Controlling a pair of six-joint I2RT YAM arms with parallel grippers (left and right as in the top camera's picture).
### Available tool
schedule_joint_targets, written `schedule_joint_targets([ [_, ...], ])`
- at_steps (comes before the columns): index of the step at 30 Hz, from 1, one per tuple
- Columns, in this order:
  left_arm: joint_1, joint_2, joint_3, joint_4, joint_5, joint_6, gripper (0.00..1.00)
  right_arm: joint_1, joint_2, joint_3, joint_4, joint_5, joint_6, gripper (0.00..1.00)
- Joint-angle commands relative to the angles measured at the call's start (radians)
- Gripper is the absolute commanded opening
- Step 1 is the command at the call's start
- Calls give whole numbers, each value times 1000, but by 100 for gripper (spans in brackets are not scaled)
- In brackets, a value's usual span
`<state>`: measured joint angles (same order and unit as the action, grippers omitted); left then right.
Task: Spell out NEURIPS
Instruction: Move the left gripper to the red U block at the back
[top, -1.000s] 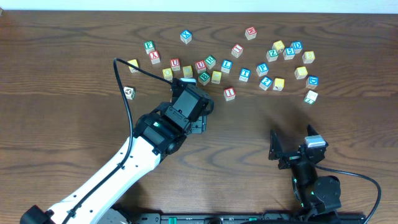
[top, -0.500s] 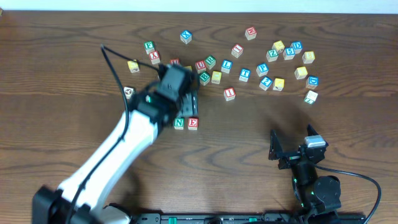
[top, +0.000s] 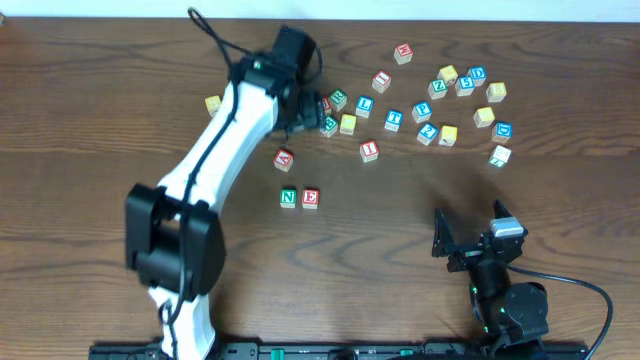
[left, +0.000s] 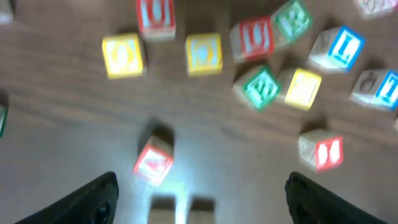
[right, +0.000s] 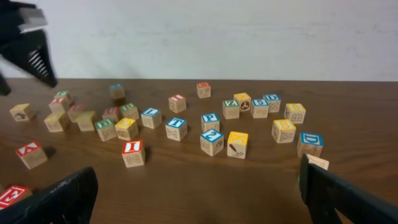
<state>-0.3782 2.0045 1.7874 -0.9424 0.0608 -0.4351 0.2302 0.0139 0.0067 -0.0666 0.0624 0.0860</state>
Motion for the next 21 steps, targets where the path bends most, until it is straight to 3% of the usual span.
schedule_joint_targets([
  [1,39,96,150,-43,11,31,85,-8,0,-1,-4,-2,-13,99],
  [5,84,168,235,-66,11,42,85,-8,0,-1,-4,-2,-13,99],
  [21,120,229,241,29,7,88,85,-8,0,-1,-4,-2,-13,99],
])
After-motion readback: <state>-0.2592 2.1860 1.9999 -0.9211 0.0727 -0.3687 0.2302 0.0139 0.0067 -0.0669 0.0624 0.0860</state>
